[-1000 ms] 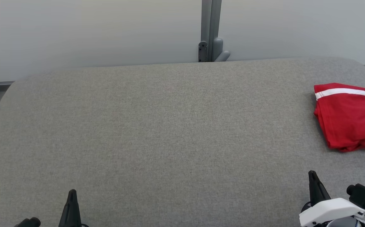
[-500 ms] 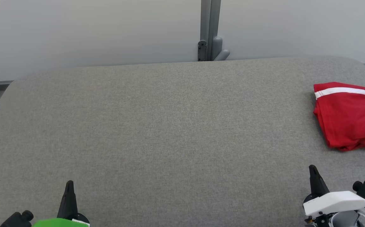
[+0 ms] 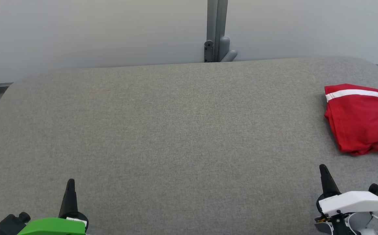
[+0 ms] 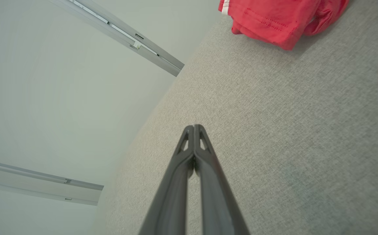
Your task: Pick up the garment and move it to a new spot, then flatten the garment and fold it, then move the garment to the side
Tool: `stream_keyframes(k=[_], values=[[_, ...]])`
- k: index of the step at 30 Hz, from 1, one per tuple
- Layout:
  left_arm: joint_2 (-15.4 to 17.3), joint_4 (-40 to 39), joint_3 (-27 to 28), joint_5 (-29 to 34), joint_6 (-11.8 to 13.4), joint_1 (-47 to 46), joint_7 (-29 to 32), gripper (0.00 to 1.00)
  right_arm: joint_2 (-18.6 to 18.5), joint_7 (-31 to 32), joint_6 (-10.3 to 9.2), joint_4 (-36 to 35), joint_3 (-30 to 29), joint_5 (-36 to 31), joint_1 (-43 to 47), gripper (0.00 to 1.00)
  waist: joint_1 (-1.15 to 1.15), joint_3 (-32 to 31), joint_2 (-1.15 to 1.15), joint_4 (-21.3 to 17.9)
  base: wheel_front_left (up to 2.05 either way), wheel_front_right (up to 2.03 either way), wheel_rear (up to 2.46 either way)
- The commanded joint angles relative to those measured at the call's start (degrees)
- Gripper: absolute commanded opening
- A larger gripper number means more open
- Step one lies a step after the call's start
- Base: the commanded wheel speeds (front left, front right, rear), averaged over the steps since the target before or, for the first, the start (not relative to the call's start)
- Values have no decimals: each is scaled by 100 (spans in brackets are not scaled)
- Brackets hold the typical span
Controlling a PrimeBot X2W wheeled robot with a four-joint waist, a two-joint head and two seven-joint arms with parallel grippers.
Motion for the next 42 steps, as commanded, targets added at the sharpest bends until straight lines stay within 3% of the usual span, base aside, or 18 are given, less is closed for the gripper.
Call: stream_keyframes(k=[1, 42], values=[[63, -34, 28, -184, -31, -164, 44, 0, -38, 44, -1, -76, -22, 209, -132, 0, 0, 2, 0, -1, 0, 0, 0], [65, 78, 182, -2236, -52, -705, 640, 0, -60, 616, -1, -140, -87, 2652, -464, 0, 0, 62, 0, -43, 0, 0, 0]])
